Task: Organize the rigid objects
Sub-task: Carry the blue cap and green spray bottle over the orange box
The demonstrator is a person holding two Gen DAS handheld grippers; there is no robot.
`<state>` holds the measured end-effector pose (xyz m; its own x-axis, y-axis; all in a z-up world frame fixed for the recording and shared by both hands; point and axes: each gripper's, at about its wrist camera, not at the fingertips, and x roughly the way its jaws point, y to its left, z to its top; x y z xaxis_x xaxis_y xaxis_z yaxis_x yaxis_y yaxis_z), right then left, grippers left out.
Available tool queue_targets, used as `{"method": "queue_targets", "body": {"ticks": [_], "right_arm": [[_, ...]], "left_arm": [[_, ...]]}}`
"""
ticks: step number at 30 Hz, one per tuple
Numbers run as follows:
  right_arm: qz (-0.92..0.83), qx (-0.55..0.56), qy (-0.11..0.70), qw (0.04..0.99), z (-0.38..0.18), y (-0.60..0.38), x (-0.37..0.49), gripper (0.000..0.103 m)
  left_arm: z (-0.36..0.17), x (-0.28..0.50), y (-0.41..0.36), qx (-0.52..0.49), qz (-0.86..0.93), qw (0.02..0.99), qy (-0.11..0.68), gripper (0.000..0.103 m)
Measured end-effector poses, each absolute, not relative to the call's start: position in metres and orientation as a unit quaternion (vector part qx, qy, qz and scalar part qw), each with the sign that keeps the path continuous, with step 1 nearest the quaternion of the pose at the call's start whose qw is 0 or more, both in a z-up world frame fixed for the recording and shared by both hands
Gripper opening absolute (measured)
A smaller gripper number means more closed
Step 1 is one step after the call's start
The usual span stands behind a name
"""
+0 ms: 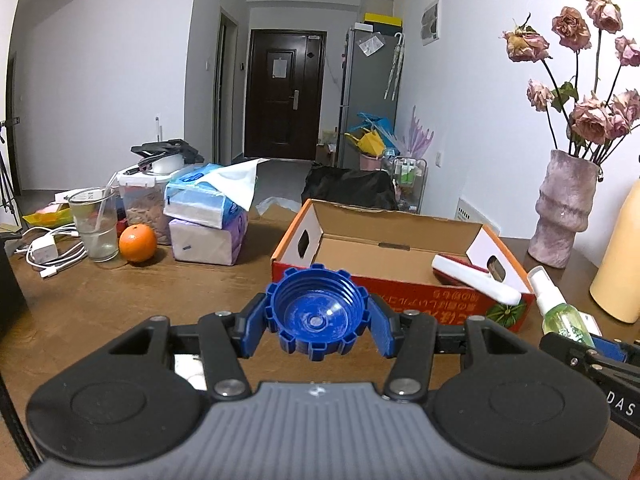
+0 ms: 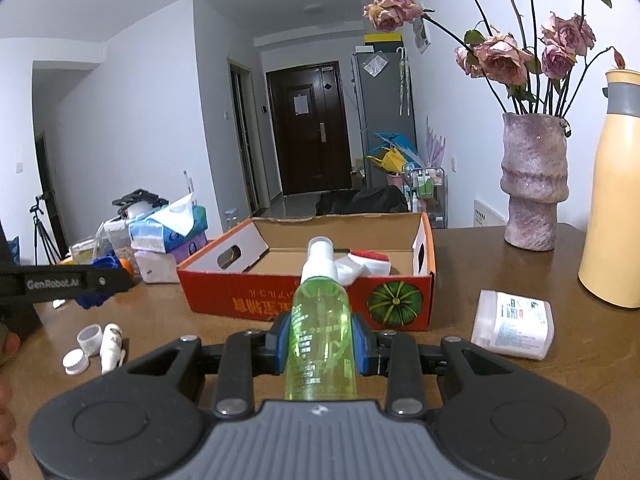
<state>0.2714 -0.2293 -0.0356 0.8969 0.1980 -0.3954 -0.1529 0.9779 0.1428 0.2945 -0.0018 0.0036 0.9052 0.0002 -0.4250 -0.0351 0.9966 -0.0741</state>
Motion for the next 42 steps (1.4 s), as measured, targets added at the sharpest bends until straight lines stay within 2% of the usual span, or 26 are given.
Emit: {"method": "queue_targets", "body": {"ticks": [42], "right_arm": [[0.080, 0.088, 0.192, 0.974, -0.022, -0.213, 0.391, 0.030]], "left_arm": [[0.005, 0.418, -0.018, -0.067, 0.021, 0.975, 0.211, 0.054]]}}
